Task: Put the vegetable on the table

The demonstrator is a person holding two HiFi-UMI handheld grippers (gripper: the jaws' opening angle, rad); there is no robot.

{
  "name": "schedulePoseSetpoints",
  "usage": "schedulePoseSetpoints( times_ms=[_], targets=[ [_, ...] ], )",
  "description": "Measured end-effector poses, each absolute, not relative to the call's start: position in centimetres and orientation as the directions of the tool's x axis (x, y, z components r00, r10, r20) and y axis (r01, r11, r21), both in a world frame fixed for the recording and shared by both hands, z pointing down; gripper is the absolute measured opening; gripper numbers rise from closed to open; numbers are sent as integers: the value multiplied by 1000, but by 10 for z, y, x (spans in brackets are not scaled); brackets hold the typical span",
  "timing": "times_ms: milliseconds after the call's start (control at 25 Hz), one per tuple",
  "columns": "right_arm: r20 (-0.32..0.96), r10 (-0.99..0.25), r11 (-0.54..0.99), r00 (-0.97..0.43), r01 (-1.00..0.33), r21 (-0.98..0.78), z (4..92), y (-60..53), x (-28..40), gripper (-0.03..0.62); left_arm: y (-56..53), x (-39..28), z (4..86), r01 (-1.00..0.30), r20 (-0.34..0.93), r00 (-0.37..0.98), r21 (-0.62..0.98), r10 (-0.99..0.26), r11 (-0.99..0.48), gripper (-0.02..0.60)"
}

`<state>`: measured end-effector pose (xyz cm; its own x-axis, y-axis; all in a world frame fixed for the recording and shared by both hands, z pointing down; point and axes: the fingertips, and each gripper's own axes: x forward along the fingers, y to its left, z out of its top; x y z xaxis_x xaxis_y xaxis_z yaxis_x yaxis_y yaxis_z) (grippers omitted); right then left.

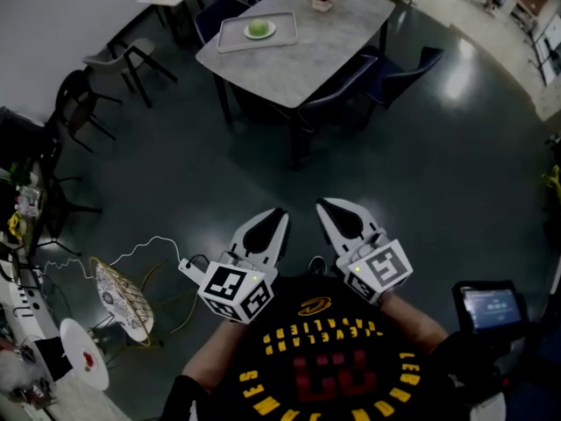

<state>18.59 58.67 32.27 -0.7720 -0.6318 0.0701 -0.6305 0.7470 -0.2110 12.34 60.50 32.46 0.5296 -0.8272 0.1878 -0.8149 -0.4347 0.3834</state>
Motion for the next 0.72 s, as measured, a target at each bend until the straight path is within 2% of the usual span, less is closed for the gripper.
schedulePoseSetpoints(
  times_ms=[320,720],
  targets=[
    [88,-589,761,-803,-588,-274,339,549,178,5,573,108,336,-846,225,463,401,-857,-352,44],
    [134,-601,746,-788,-613,-259,352,465,110,5,487,39,352,-818,204,485,449,-850,-359,44]
  ],
)
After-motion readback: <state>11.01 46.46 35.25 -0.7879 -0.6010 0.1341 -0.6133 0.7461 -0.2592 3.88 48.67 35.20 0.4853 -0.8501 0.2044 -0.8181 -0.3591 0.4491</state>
